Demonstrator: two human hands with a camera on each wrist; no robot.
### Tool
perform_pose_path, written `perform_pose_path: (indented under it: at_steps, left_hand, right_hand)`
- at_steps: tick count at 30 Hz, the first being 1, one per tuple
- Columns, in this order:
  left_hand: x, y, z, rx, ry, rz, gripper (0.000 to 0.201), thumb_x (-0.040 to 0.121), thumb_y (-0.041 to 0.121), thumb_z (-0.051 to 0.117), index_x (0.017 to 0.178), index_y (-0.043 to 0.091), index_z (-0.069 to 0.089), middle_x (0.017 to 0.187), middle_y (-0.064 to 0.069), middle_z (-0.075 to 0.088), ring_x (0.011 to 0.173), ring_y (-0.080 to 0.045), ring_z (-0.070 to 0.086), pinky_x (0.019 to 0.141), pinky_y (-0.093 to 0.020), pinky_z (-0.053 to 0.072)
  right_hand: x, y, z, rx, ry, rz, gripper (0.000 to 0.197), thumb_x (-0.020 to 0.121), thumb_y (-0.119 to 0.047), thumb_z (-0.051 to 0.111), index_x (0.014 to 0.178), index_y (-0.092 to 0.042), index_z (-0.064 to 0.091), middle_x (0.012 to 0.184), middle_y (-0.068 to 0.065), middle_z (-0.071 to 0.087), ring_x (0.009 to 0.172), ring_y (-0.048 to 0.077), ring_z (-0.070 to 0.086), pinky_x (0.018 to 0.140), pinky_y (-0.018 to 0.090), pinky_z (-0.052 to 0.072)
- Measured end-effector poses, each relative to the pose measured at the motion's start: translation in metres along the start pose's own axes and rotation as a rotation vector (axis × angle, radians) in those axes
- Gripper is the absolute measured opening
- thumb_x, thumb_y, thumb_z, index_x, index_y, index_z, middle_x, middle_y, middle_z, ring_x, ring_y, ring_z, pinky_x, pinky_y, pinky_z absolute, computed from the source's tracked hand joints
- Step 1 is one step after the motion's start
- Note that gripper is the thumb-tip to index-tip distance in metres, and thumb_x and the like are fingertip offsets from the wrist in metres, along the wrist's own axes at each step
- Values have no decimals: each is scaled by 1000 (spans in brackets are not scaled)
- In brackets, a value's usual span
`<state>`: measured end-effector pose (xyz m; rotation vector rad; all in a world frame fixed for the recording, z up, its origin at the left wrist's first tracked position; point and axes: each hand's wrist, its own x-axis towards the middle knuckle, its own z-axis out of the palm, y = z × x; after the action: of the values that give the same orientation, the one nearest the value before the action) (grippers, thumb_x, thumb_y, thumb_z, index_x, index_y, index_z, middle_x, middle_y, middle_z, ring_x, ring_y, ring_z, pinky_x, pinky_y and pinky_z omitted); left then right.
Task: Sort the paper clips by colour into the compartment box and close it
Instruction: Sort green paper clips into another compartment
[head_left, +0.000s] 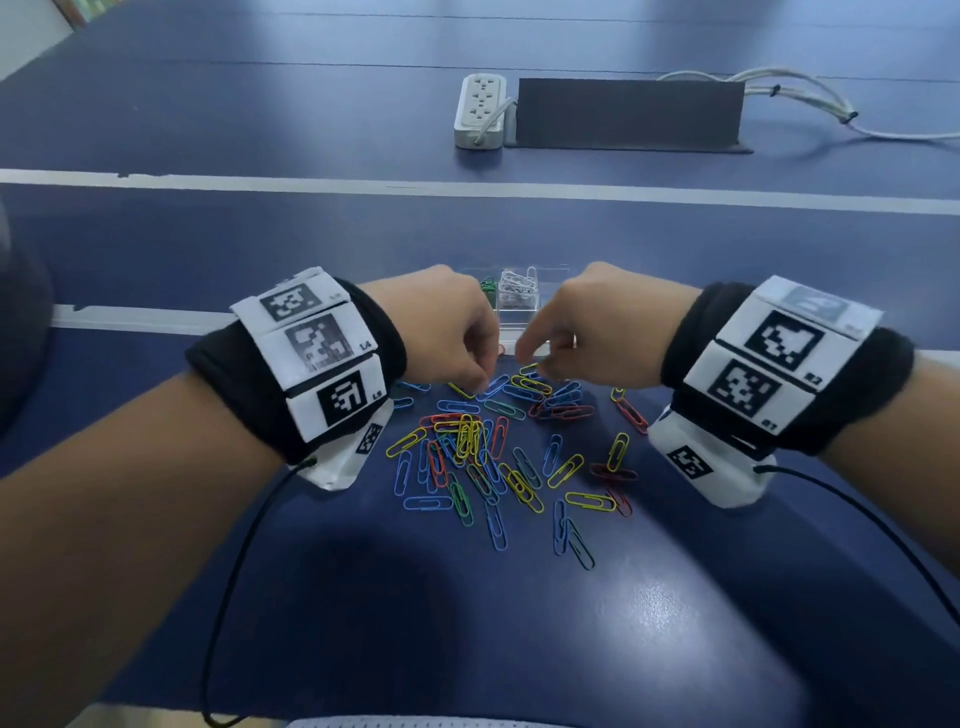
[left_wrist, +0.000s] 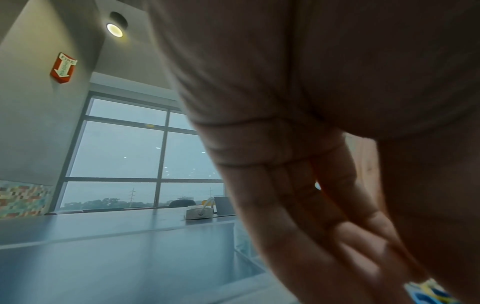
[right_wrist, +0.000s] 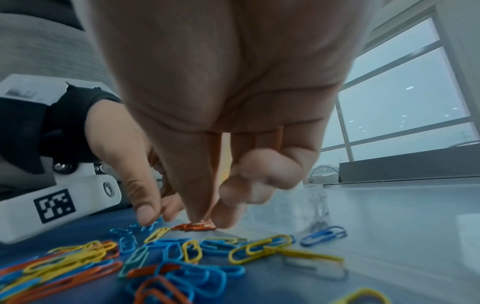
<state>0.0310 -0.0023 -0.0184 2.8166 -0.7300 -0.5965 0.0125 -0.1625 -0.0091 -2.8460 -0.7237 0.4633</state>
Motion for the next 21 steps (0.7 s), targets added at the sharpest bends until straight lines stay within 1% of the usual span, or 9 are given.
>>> perform_pose_path:
  at_steps: [3, 6, 7, 10, 13, 16, 17, 19, 21]
  left_hand:
    - [-3, 3, 1, -4, -21, -12, 4, 74, 24, 72, 76, 22, 74, 56, 10, 61, 58, -9, 59, 63, -21, 47]
    - [-10, 1, 0, 23, -7, -14, 2, 73, 24, 72, 73, 23, 74, 55, 11, 60, 56, -3, 55, 60, -20, 46]
    - [-12, 0, 0, 39, -17, -20, 3, 73, 24, 72, 71, 24, 73, 55, 11, 60, 56, -1, 53, 61, -21, 45]
    - [-21, -8, 5, 73, -85, -51, 9, 70, 34, 74, 71, 25, 71, 59, 11, 61, 58, -1, 52, 63, -23, 45]
    - [-30, -17, 11, 65, -130, -99, 26, 65, 49, 76, 74, 25, 67, 64, 11, 60, 63, -3, 54, 65, -24, 47]
    - [-36, -20, 16, 68, -139, -126, 39, 58, 59, 75, 73, 27, 57, 64, 11, 55, 65, -7, 52, 63, -25, 42]
    - [-37, -20, 17, 78, -134, -120, 39, 60, 58, 74, 73, 28, 53, 64, 11, 54, 64, -7, 50, 63, -25, 41]
    - [-39, -20, 18, 89, -109, -113, 29, 68, 49, 73, 77, 29, 54, 65, 12, 52, 64, -7, 48, 65, -25, 39]
    - [-40, -20, 14, 85, -70, -110, 15, 76, 36, 69, 82, 28, 59, 66, 12, 53, 65, -7, 47, 67, -24, 39]
  right_hand:
    - [3, -8, 3, -41, -2, -73, 17, 83, -25, 60, 92, -28, 74, 74, -5, 63, 72, 15, 51, 76, 24, 49]
    - [6, -18, 11, -94, -48, -103, 20, 80, -36, 66, 96, -27, 74, 75, -7, 61, 74, 12, 48, 71, 20, 42]
    - [6, -21, 14, -100, -61, -102, 21, 79, -37, 67, 96, -26, 73, 78, -6, 64, 75, 13, 48, 72, 21, 44]
    - [7, -23, 17, -104, -48, -103, 18, 80, -28, 63, 93, -21, 74, 86, 0, 73, 81, 20, 59, 78, 28, 53]
    - [6, -21, 17, -90, -55, -82, 18, 79, -20, 58, 86, -18, 75, 75, -1, 69, 77, 22, 60, 76, 31, 56]
    - [6, -19, 20, -91, -32, -89, 17, 76, -23, 57, 76, -11, 69, 71, 4, 68, 75, 27, 60, 74, 33, 56]
    - [5, -19, 20, -83, -20, -89, 15, 75, -24, 57, 72, -11, 64, 67, 2, 65, 72, 27, 58, 73, 31, 54]
    - [3, -22, 18, -31, -3, -90, 9, 75, -25, 60, 69, -19, 58, 58, -8, 52, 65, 19, 50, 70, 25, 48]
    - [0, -23, 17, 35, -9, -91, 5, 73, -24, 63, 75, -20, 64, 56, -14, 48, 57, 6, 46, 67, 21, 42]
